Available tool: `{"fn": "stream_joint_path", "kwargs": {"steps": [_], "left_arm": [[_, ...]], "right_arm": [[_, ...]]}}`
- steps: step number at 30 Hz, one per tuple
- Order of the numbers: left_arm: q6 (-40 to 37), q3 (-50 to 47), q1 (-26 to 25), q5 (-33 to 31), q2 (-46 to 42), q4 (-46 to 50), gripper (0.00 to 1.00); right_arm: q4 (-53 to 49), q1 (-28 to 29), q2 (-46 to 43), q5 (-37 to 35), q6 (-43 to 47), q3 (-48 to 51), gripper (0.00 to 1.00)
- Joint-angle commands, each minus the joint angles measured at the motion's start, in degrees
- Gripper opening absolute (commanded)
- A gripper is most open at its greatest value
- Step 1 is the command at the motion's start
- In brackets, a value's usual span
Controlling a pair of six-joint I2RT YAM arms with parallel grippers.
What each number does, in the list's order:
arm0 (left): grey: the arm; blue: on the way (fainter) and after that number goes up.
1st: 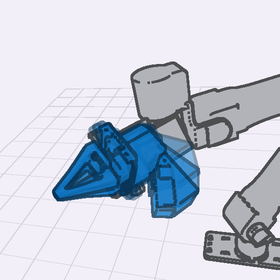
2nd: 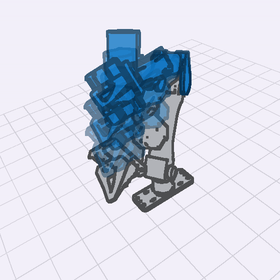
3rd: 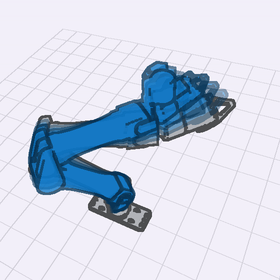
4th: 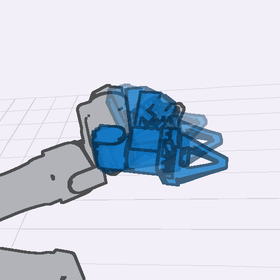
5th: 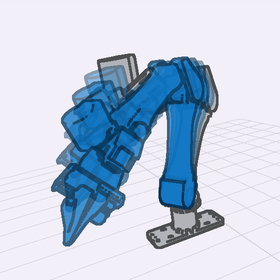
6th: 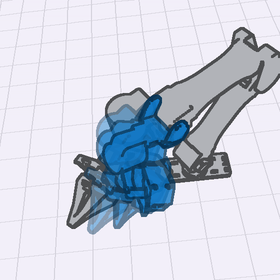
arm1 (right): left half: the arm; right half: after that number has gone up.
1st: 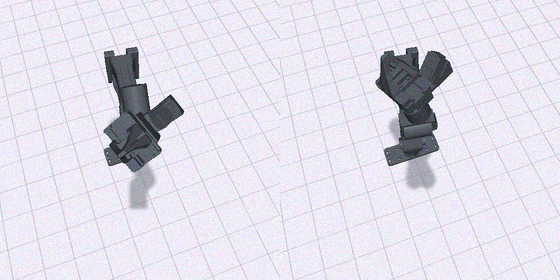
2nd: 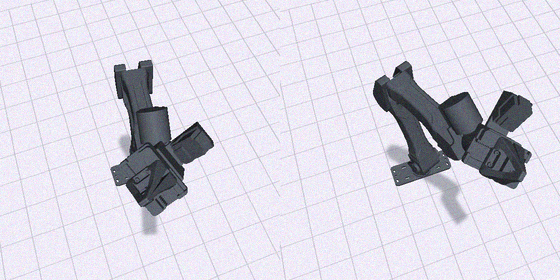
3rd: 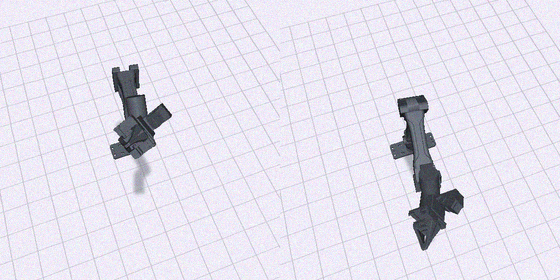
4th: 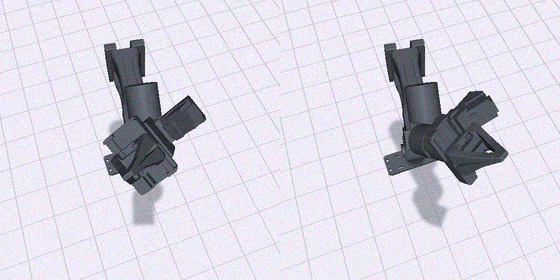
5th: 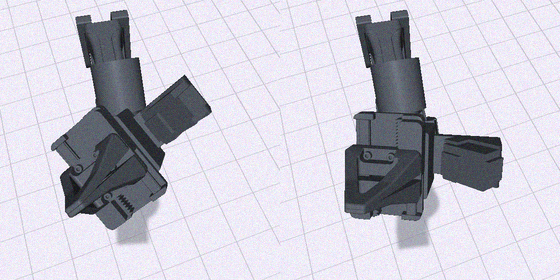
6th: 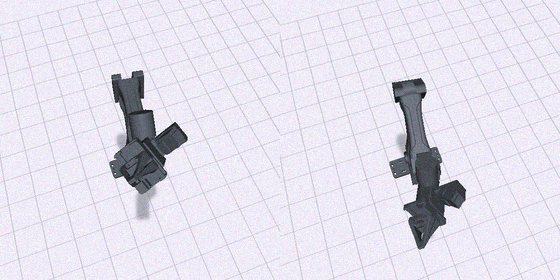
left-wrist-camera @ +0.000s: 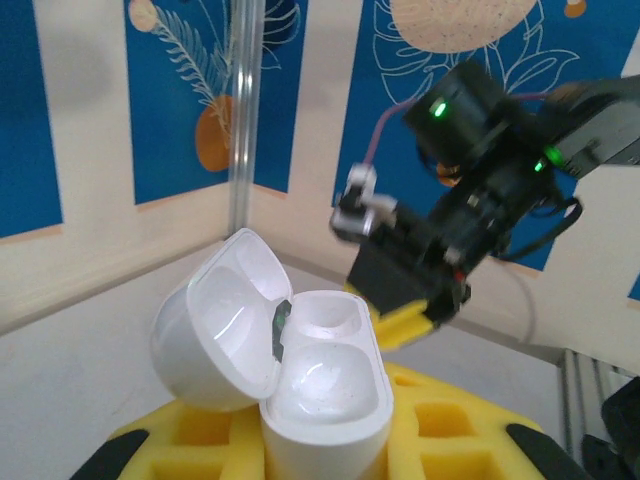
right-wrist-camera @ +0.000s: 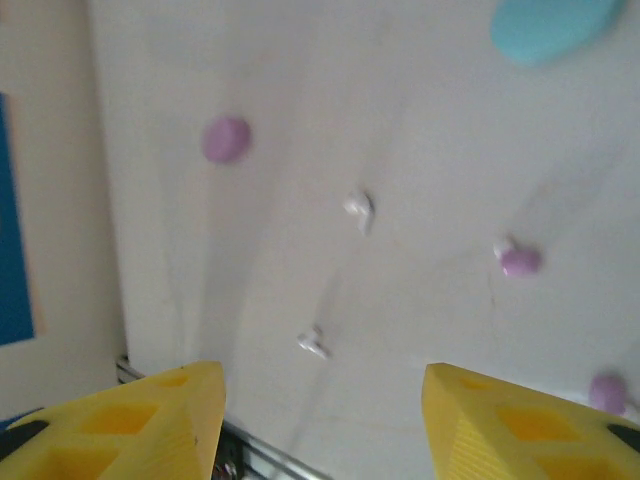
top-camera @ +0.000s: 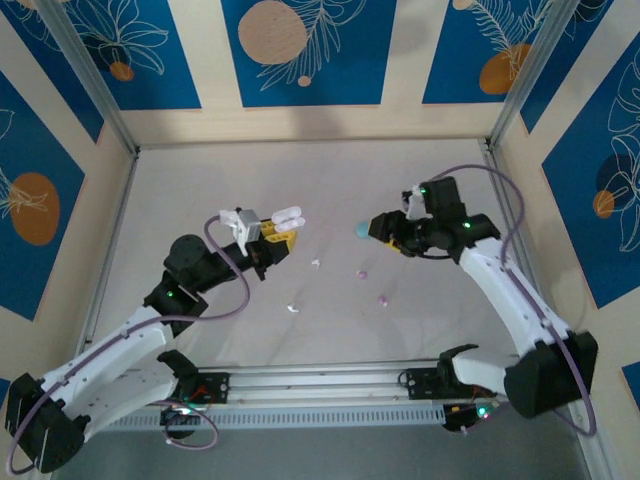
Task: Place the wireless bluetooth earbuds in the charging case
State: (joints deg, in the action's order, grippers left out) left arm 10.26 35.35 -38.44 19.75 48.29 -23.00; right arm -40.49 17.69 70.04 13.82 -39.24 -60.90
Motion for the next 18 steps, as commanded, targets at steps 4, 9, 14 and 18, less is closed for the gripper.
{"fn": "stream_joint_path", "kwargs": {"steps": [4, 9, 14, 18], "left_arm": [[-2.97, 0.03, -0.17, -4.24, -5.11, 4.37, 0.18], [-3.9, 0.29, -0.17, -5.92, -9.37, 7.75, 0.18], [-5.66, 0.51, -0.21, -7.63, -13.39, 12.02, 0.18], [-6.56, 0.54, -0.19, -8.66, -16.17, 14.27, 0.18]], "right_arm": [[-1.58, 9.04, 13.88, -5.11, 4.46, -7.78, 0.52], [-9.12, 15.31, 29.79, -14.36, 4.94, -20.83, 0.5], [-12.81, 19.13, 40.29, -17.93, 4.86, -30.45, 0.5], [-16.02, 20.74, 46.9, -19.69, 3.92, -36.37, 0.5]]}}
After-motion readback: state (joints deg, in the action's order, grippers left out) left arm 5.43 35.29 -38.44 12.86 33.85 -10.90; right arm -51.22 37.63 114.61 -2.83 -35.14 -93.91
